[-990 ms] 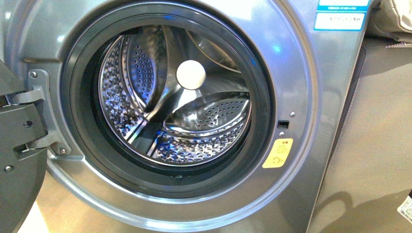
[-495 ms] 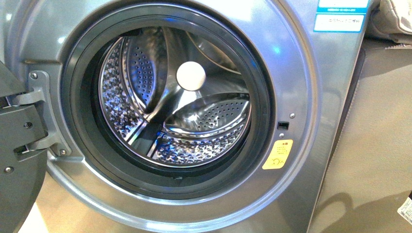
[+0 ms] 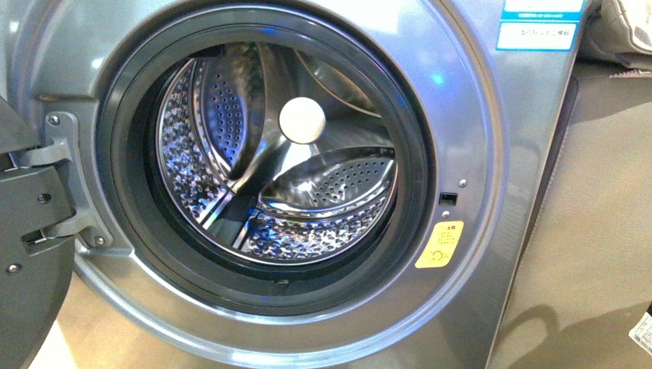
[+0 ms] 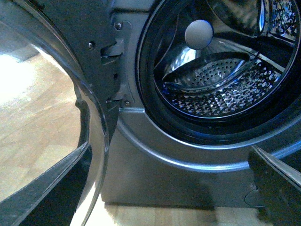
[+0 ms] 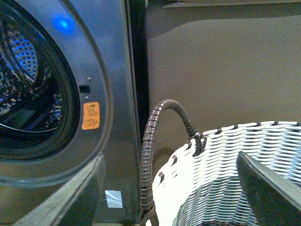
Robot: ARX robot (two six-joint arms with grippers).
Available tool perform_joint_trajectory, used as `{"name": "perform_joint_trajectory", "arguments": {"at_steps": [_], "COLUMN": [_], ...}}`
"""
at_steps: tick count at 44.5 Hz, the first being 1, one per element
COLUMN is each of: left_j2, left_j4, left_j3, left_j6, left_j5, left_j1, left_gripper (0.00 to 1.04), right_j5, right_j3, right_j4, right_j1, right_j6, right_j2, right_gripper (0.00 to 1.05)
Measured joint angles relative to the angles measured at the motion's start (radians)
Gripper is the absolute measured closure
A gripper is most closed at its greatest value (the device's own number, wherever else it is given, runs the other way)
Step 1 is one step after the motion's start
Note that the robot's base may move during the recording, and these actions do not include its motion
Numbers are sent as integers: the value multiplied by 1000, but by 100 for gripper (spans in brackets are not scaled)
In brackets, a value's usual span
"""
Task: Collect clothes from washing machine
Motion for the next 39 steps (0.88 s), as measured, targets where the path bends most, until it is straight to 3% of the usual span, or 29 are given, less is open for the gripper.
{"name": "perform_joint_trajectory", "arguments": {"at_steps": [3, 39], "left_j2": [0, 0], "left_j4": [0, 0], "left_j3": [0, 0], "left_j6": [0, 0], "left_j5": [0, 0], "left_j1": [0, 0], "left_gripper": [6, 6], "right_j5": [0, 0], "right_j3": [0, 0], "right_j4": [0, 0], "right_j1": [0, 0], "right_j6": [1, 1], "right_j2": [0, 0], "right_gripper": [5, 7]}}
